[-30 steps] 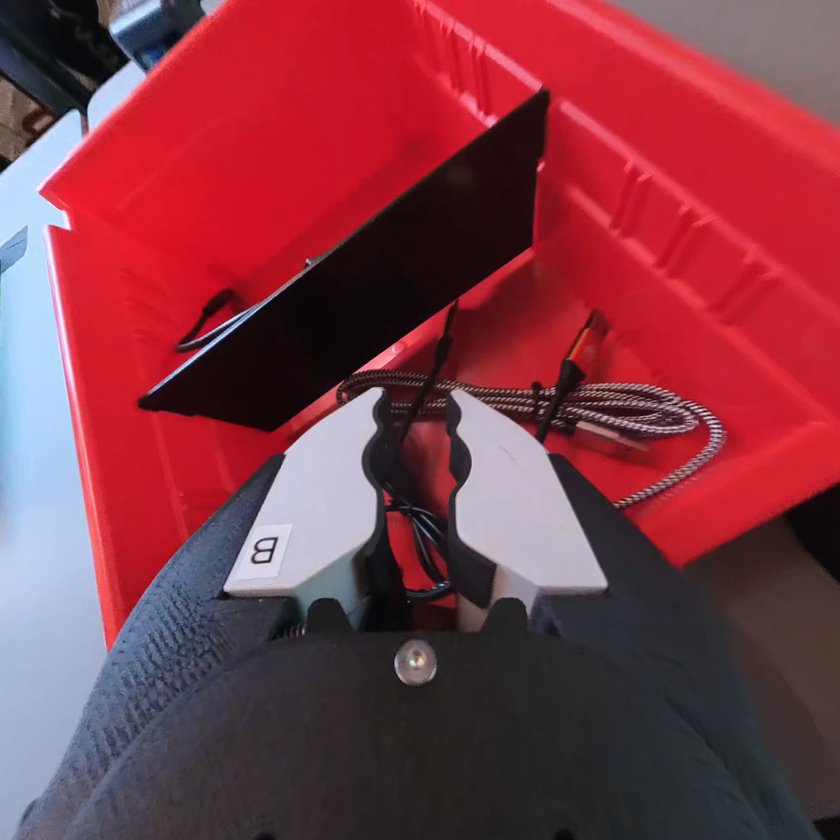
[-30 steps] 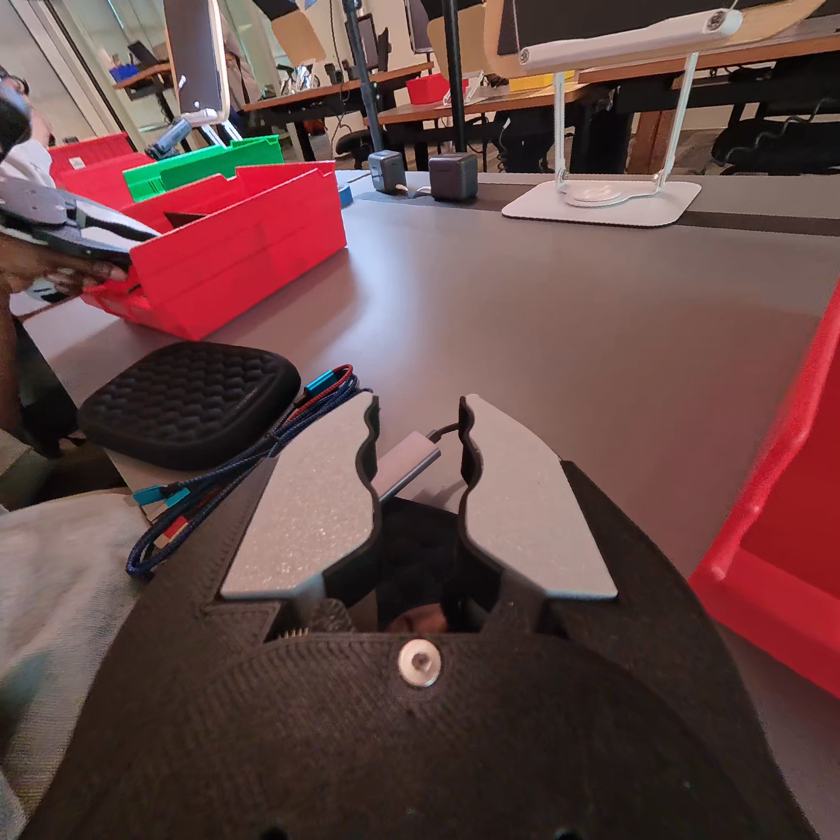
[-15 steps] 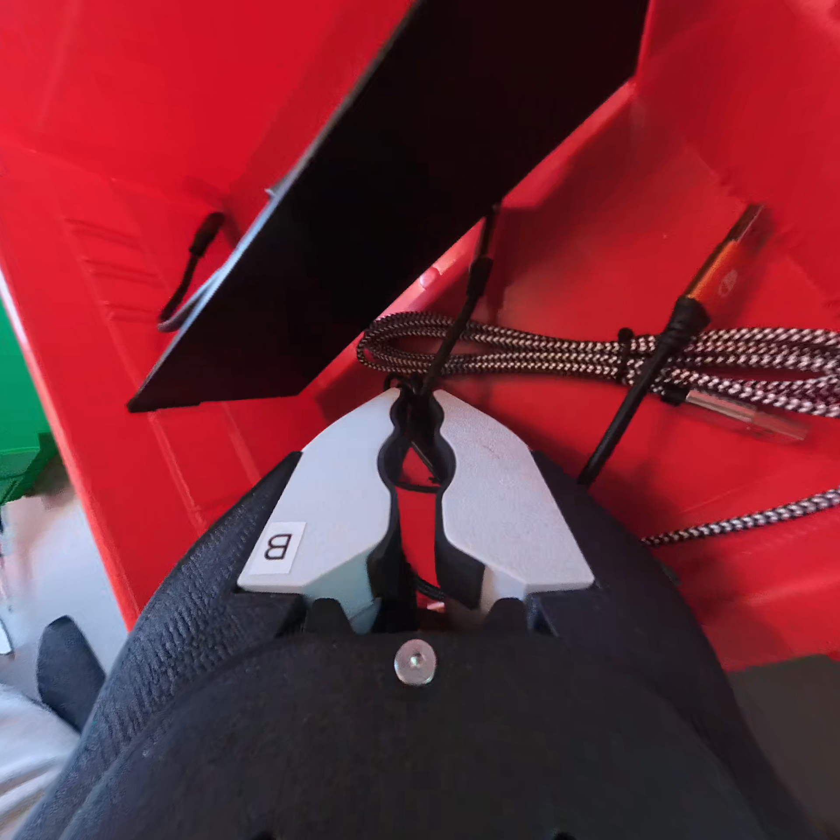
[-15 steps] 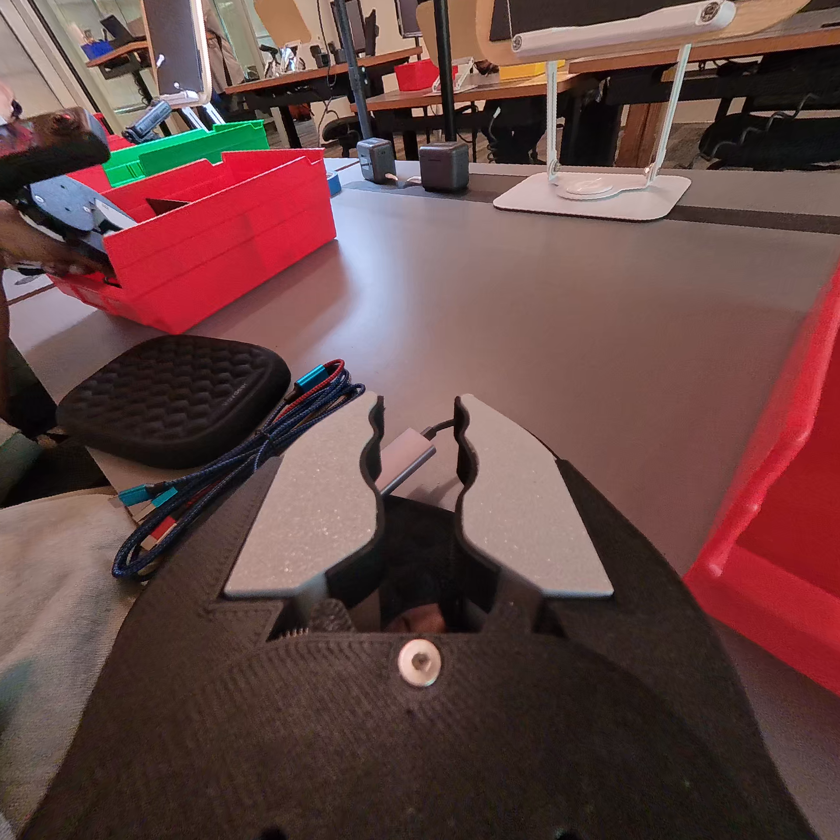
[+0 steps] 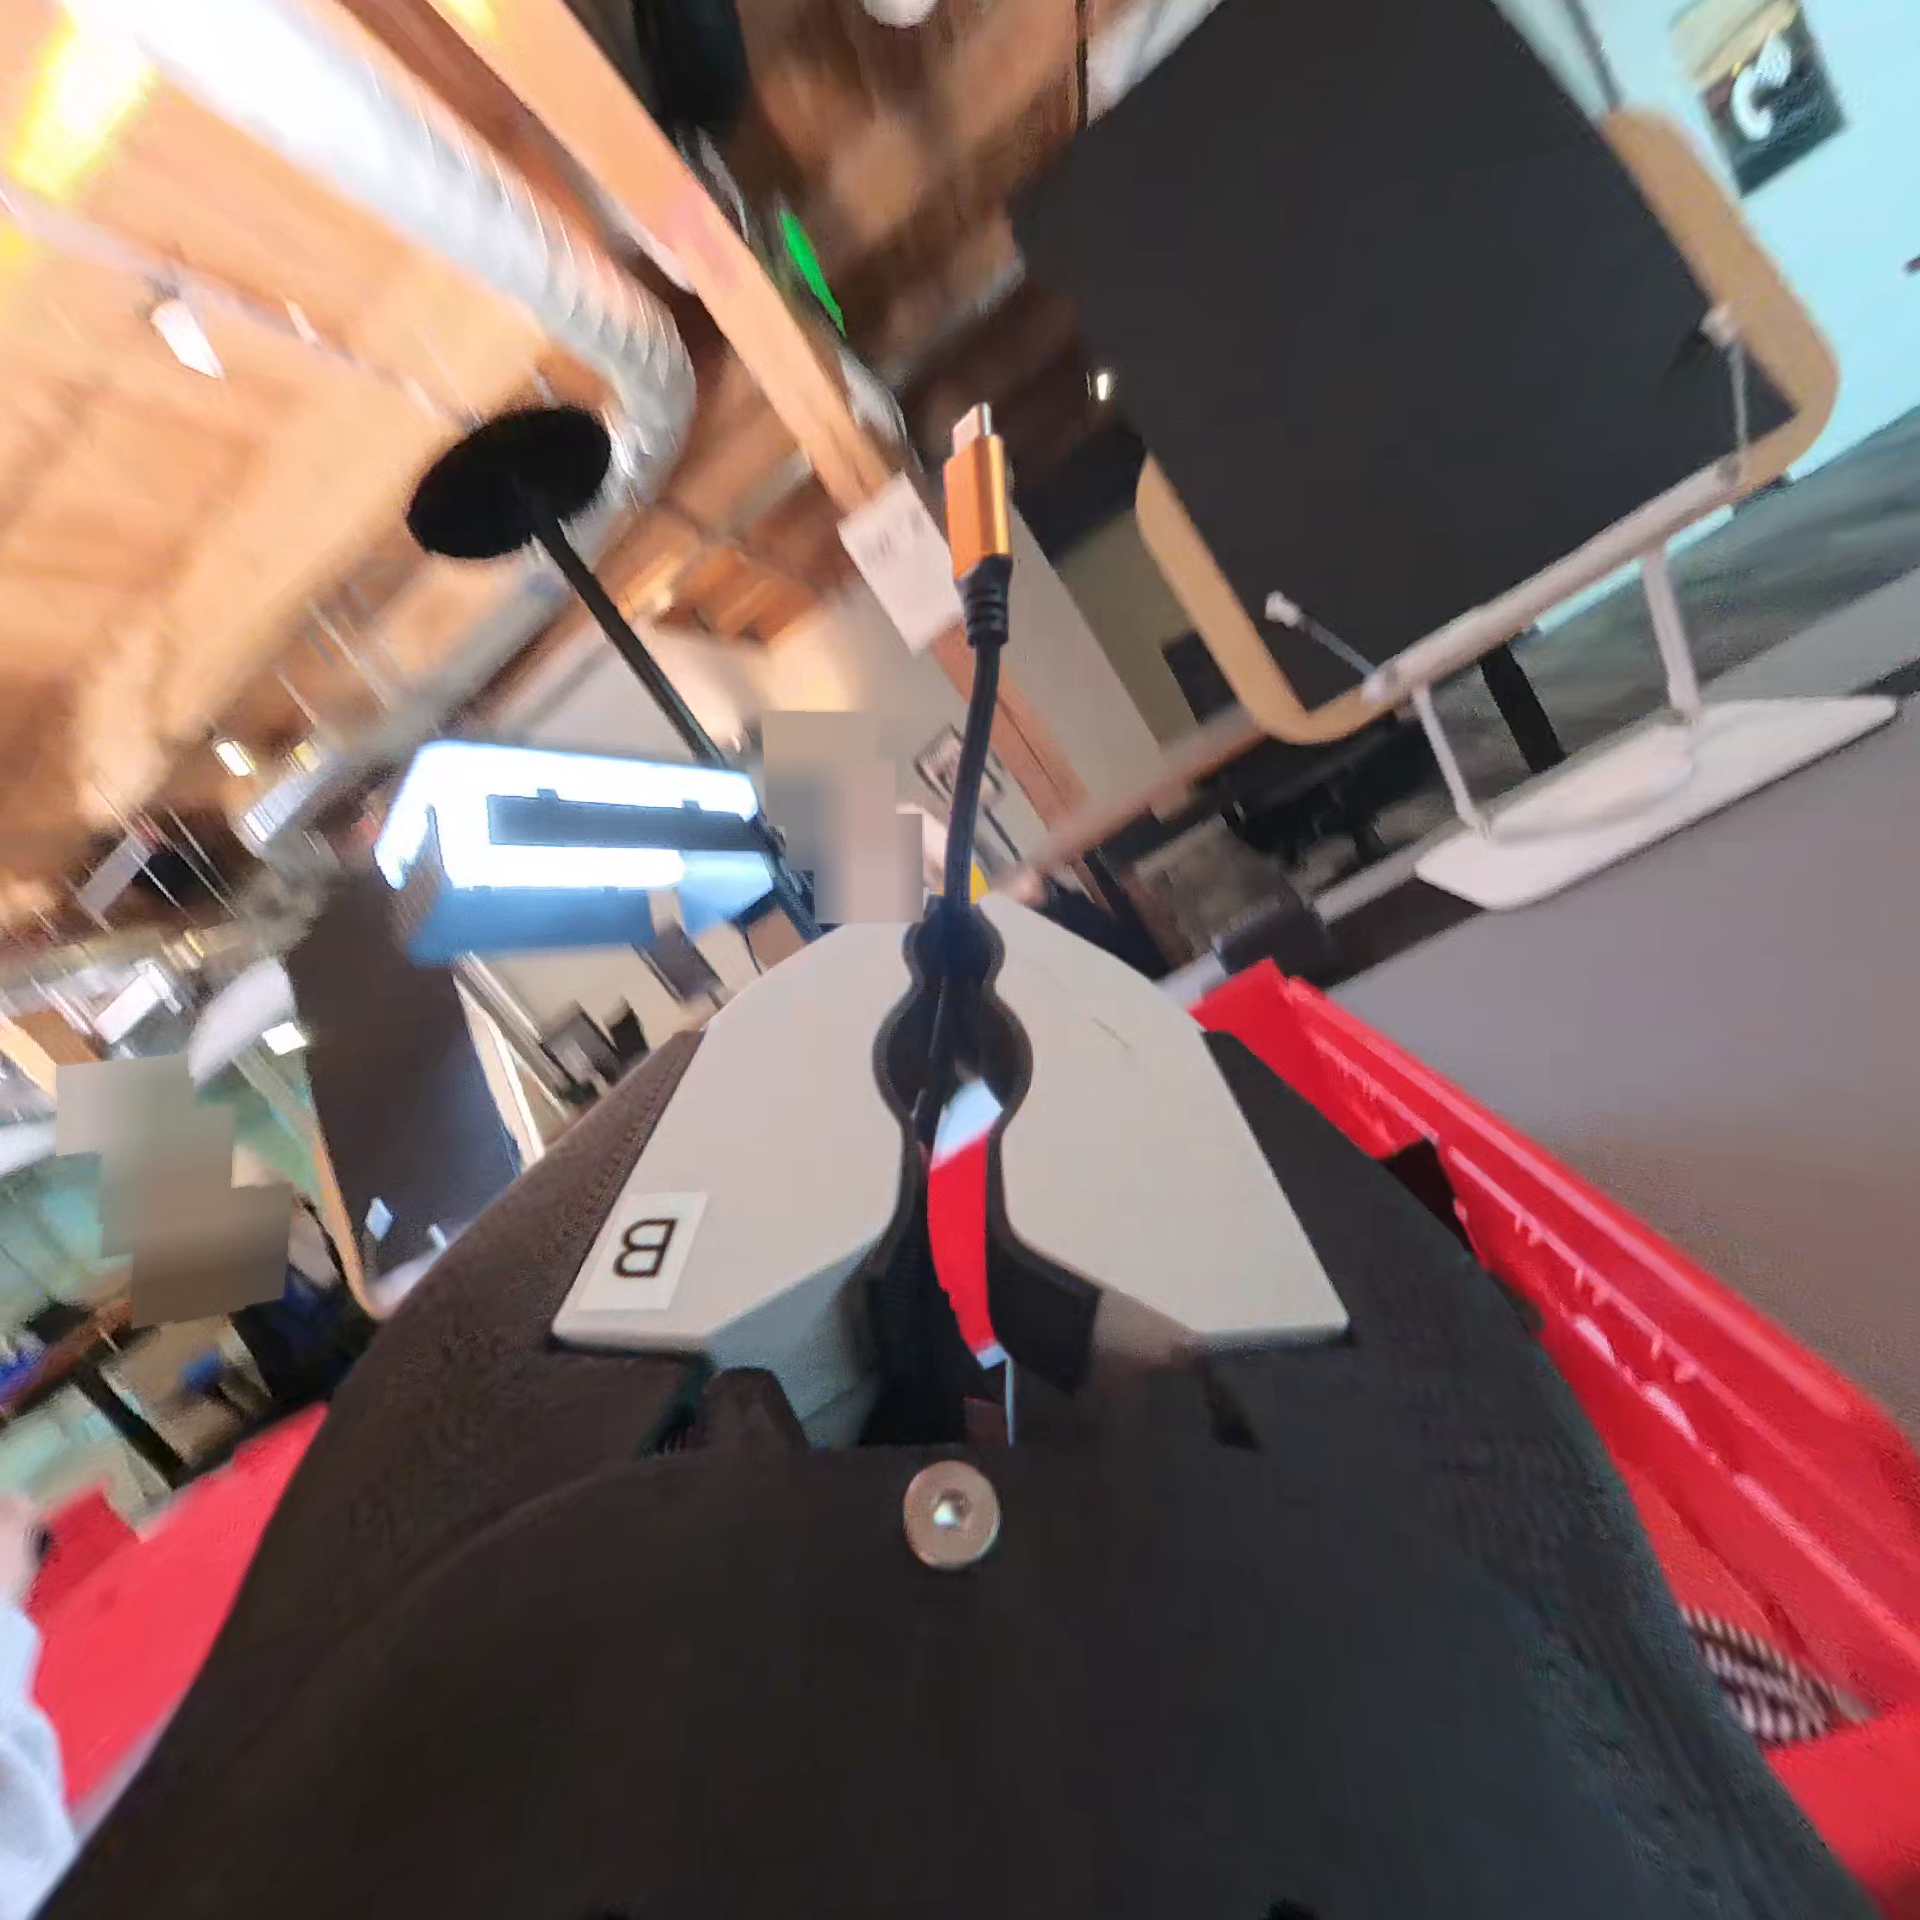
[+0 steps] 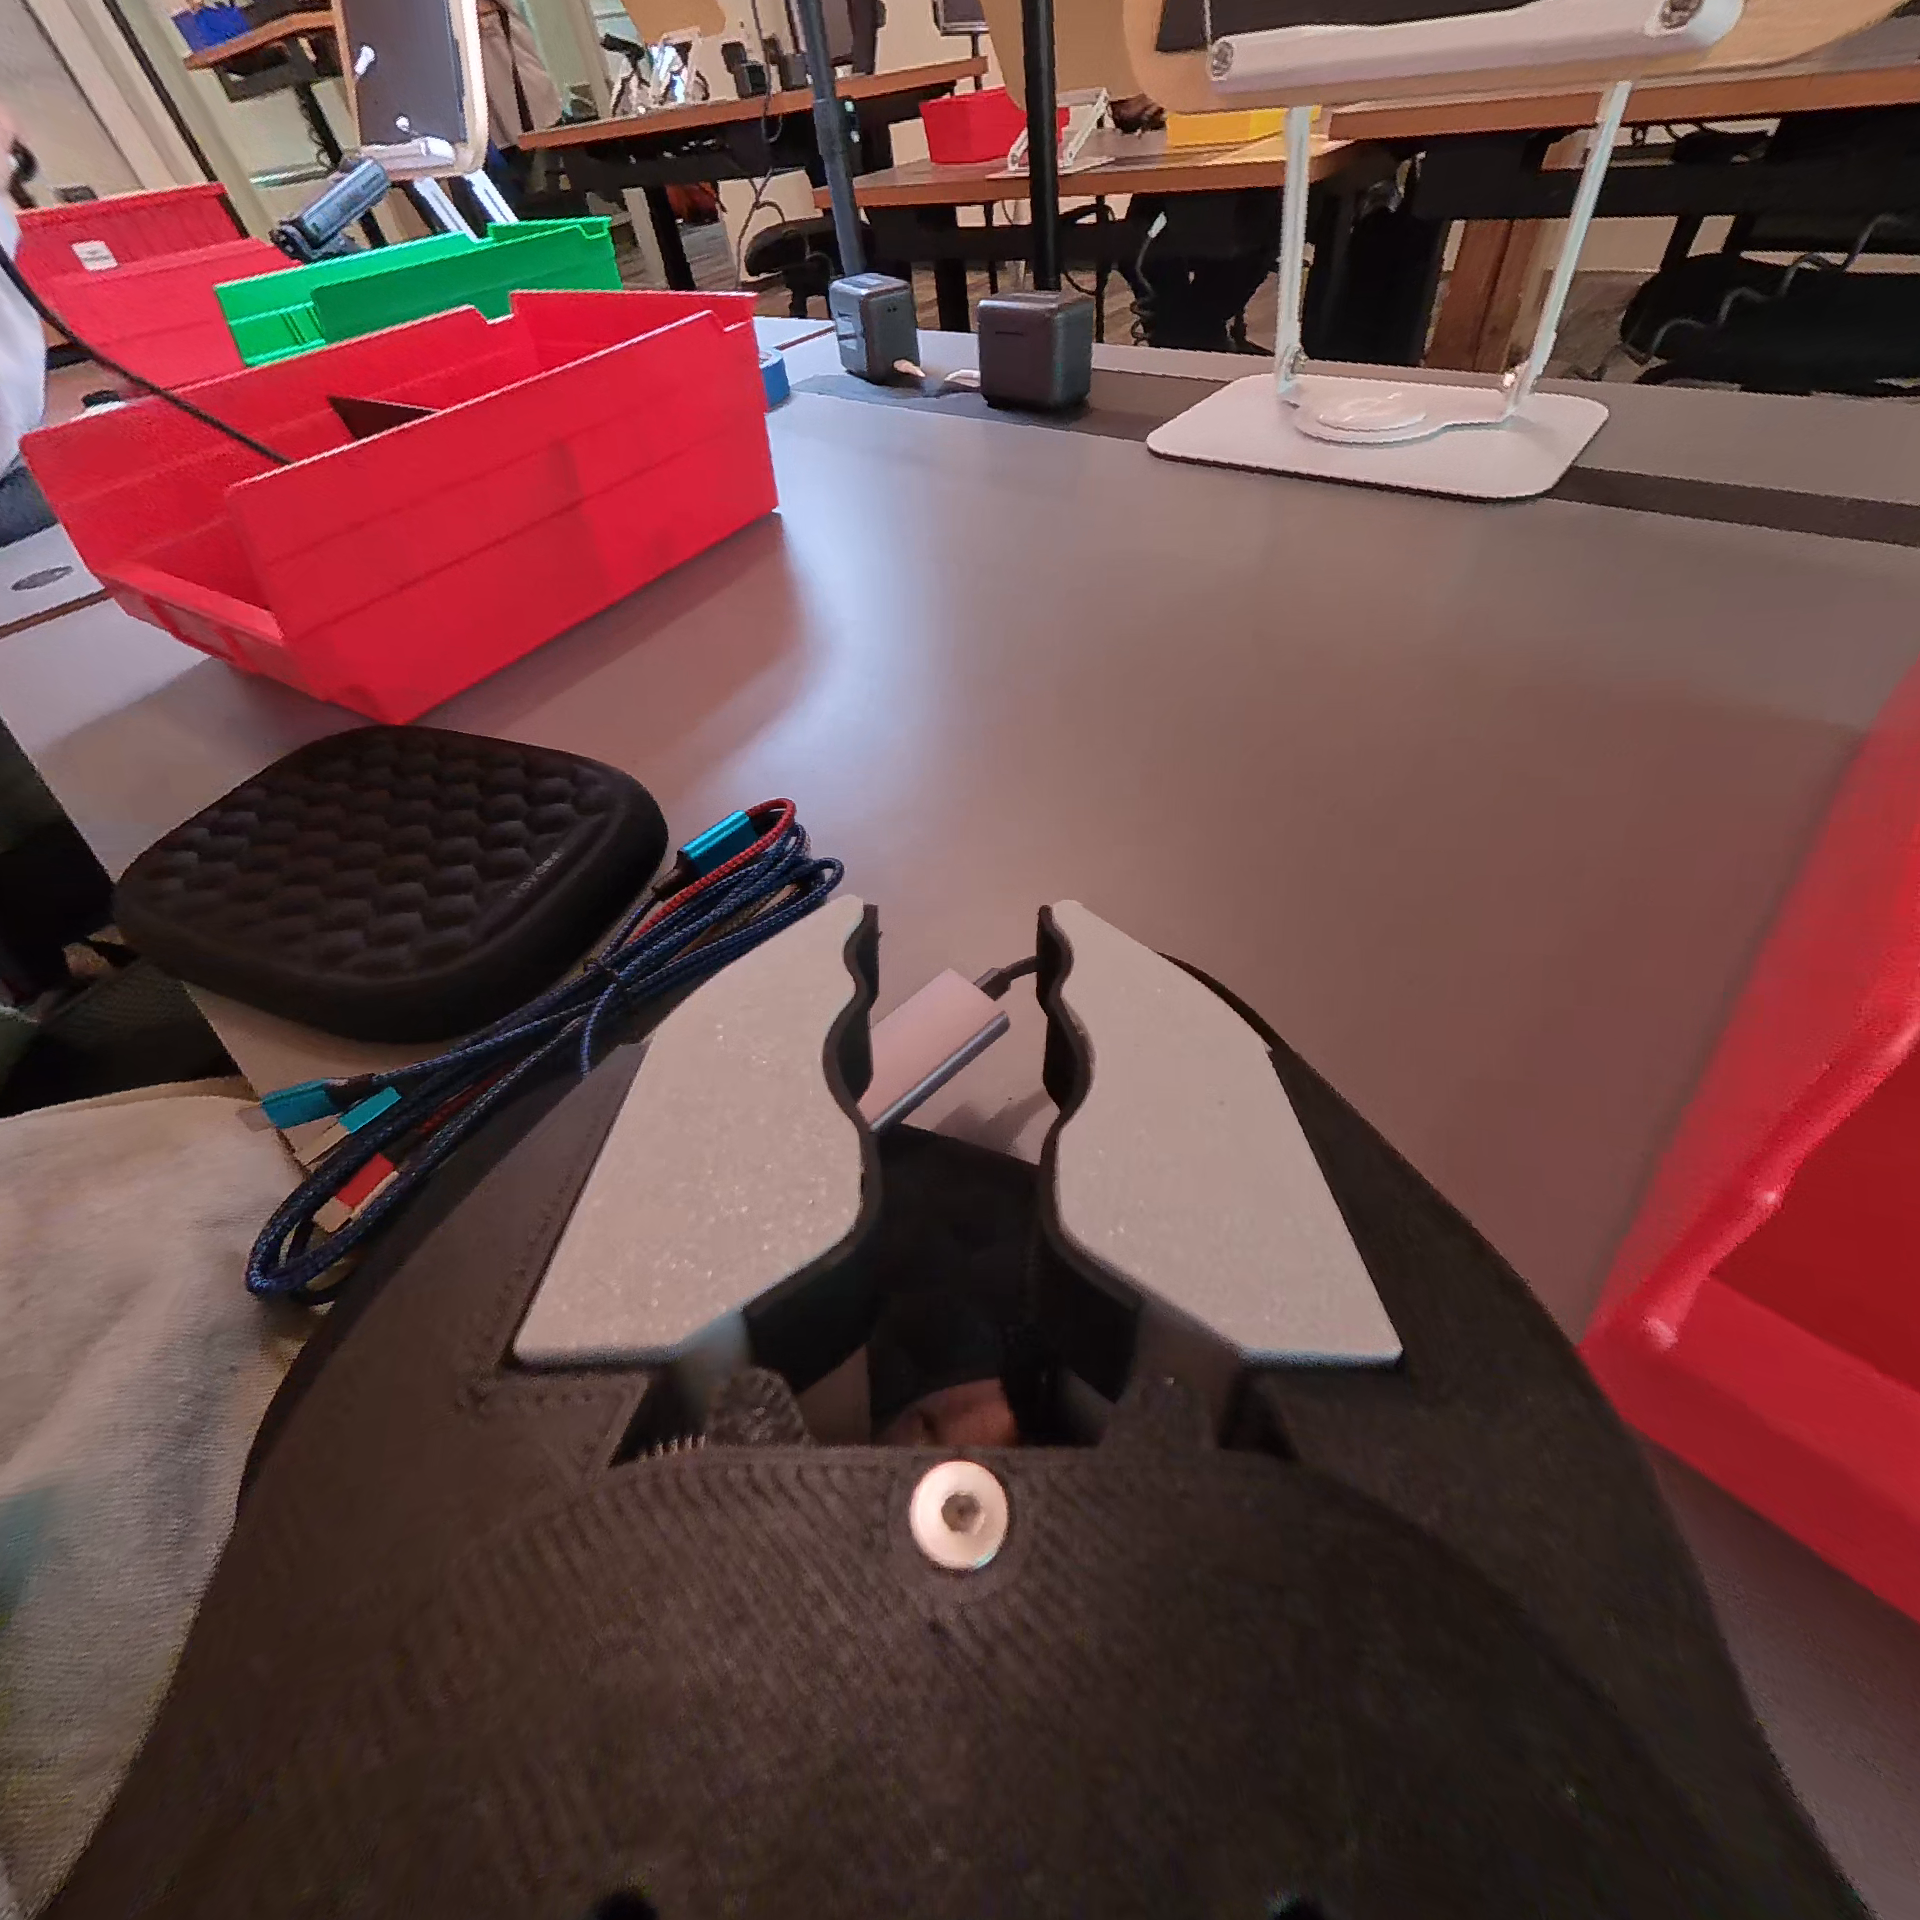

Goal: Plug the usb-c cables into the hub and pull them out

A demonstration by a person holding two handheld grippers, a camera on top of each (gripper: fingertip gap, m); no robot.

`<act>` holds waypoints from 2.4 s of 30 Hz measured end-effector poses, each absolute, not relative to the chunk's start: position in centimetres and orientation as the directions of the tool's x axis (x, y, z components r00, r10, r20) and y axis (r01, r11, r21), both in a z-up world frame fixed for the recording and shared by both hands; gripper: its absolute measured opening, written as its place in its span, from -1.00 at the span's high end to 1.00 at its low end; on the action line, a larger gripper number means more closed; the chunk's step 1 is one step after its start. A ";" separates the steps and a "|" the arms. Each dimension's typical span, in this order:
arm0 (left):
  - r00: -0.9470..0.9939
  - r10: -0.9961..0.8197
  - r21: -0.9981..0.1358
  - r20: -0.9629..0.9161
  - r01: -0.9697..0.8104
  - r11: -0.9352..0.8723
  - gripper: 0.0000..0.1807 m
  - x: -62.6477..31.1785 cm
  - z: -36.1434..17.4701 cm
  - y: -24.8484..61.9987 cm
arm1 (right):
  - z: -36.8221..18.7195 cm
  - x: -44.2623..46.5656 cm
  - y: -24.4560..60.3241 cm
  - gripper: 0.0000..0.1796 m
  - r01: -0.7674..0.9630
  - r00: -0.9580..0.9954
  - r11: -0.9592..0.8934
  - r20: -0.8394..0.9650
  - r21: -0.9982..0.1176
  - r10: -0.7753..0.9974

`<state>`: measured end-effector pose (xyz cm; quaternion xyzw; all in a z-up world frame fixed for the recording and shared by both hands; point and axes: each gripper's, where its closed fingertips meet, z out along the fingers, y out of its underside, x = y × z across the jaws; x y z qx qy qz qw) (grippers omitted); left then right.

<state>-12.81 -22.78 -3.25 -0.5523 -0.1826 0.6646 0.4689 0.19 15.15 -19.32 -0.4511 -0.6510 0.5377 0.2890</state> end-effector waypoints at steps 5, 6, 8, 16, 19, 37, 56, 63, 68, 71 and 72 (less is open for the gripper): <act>-0.097 0.749 -0.510 -0.655 -0.675 -0.533 0.95 -6.8 0.8 -16.5 | -17.8 1.2 13.9 0.67 0.181 -0.526 0.023 -0.077 -0.983 0.847; -0.127 0.750 -0.466 -0.649 -0.712 -0.525 0.95 -5.5 1.7 -15.7 | -17.3 1.3 13.6 0.67 0.151 -0.543 0.020 -0.066 -0.988 0.837; -0.155 0.779 -0.399 -0.608 -0.789 -0.468 0.96 -2.7 3.4 -14.5 | -16.6 1.6 13.1 0.67 0.107 -0.564 0.021 -0.043 -0.994 0.825; 0.179 0.542 -0.397 -0.821 -0.862 -0.316 0.95 0.1 -2.3 -4.6 | -13.7 3.1 10.4 0.67 0.002 -0.668 -0.069 -0.053 -0.998 0.742; 0.295 0.399 -0.431 -0.868 -0.847 -0.312 0.95 -0.3 -7.5 -0.6 | -11.9 4.6 8.9 0.66 -0.064 -0.727 -0.083 -0.010 -0.995 0.687; 0.507 0.052 -0.503 -0.860 -0.827 -0.253 0.95 1.7 -15.8 4.0 | -13.6 6.1 6.7 0.74 -0.136 -0.760 0.203 0.233 -0.970 0.606; 0.857 -0.162 -0.857 -0.490 -0.507 -0.092 0.82 6.9 -16.2 6.2 | -15.0 7.5 4.9 0.87 -0.157 -0.846 0.150 0.211 -0.976 0.489; 0.864 -0.224 -0.882 -0.451 -0.470 -0.037 0.87 7.7 -16.1 5.9 | -14.9 7.9 4.7 0.87 -0.152 -0.868 0.114 0.187 -0.982 0.461; 0.871 -0.273 -0.902 -0.408 -0.430 -0.023 0.88 8.2 -16.4 5.7 | -15.2 8.3 4.4 0.87 -0.135 -0.885 0.107 0.168 -0.985 0.434; 0.877 -0.293 -0.915 -0.382 -0.404 -0.018 0.87 8.3 -16.5 5.5 | -15.2 8.4 4.3 0.87 -0.131 -0.891 0.101 0.162 -0.986 0.425; 0.879 -0.301 -0.920 -0.369 -0.392 -0.017 0.86 8.4 -16.5 5.5 | -15.2 8.4 4.3 0.87 -0.129 -0.892 0.098 0.158 -0.987 0.423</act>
